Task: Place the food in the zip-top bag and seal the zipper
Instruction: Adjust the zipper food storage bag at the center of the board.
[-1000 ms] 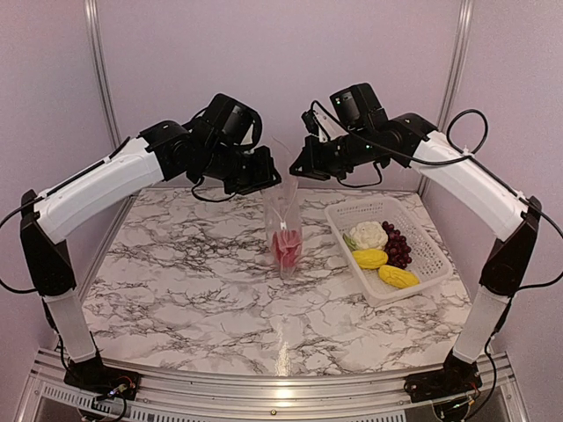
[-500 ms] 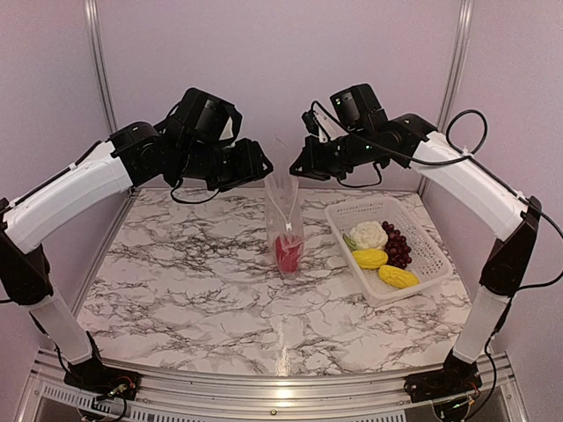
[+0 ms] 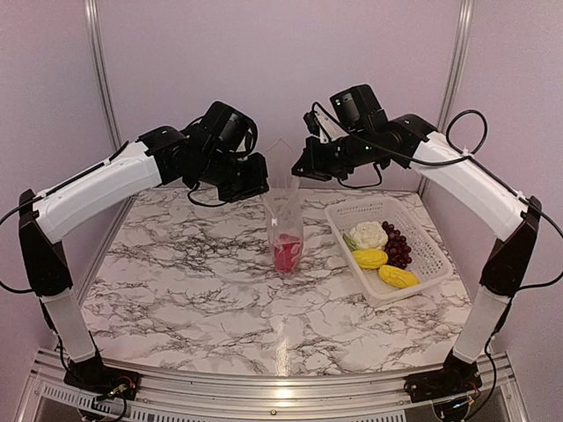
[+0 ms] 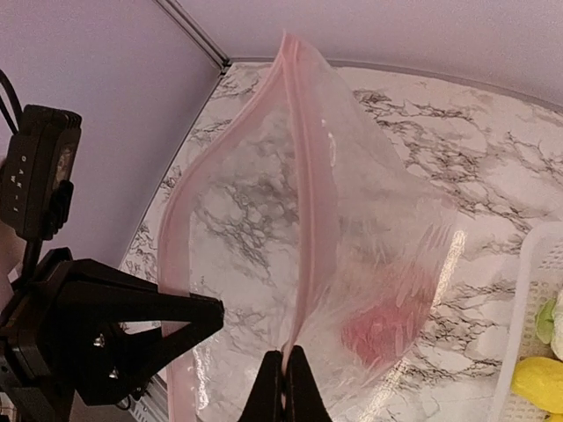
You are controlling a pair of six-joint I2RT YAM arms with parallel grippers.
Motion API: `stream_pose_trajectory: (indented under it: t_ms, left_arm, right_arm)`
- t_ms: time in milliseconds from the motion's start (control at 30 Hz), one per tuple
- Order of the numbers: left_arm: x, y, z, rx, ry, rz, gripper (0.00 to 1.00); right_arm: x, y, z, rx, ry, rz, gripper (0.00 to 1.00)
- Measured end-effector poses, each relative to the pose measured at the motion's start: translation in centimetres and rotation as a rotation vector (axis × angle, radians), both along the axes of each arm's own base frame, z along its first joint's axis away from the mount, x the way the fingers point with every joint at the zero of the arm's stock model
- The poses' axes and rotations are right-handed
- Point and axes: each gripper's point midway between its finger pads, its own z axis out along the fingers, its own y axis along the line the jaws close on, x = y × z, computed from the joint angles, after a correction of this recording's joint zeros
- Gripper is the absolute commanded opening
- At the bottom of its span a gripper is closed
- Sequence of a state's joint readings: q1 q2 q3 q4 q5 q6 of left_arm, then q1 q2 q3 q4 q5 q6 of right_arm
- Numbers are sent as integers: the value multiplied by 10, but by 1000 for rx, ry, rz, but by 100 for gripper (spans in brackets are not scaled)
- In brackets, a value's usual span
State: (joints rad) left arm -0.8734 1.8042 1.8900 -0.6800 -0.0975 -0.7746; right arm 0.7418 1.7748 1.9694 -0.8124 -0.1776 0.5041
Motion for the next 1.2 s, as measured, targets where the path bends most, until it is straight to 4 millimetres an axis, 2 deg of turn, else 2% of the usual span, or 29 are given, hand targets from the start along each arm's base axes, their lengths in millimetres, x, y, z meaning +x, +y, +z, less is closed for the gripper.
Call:
stream_pose_trajectory:
  t_ms: [133, 267, 367, 433, 533, 767, 867, 933, 1000, 1067, 1200]
  left_arm:
    - [16, 21, 27, 15, -75, 61, 0]
    - [21, 42, 58, 22, -124, 98, 0]
    - [20, 51, 69, 36, -135, 108, 0]
    - [20, 57, 70, 65, -142, 112, 0]
    - [20, 67, 64, 140, -154, 109, 0]
    - [28, 100, 61, 296, -196, 96, 0]
    - [28, 118, 62, 368, -209, 95, 0]
    - [27, 130, 63, 413, -219, 102, 0]
    - [24, 142, 65, 453, -231, 112, 0]
    - [19, 150, 65, 477, -233, 109, 0]
    - [16, 148, 57, 486, -214, 83, 0]
  right_arm:
    - [8, -11, 12, -12, -36, -72, 0]
    - [11, -16, 25, 10, -41, -111, 0]
    - [10, -15, 26, 23, -29, -111, 0]
    - [9, -14, 26, 31, -20, -112, 0]
    - [7, -11, 26, 43, -11, -93, 8]
    - [-4, 19, 9, 160, 67, 38, 36]
    - [-13, 32, 15, 239, 102, 108, 45]
    - [-15, 35, 25, 271, 90, 138, 47]
    - [-14, 31, 29, 272, 73, 143, 47]
    - [-10, 17, 31, 248, 43, 130, 48]
    - [4, -31, 21, 142, -13, 51, 54]
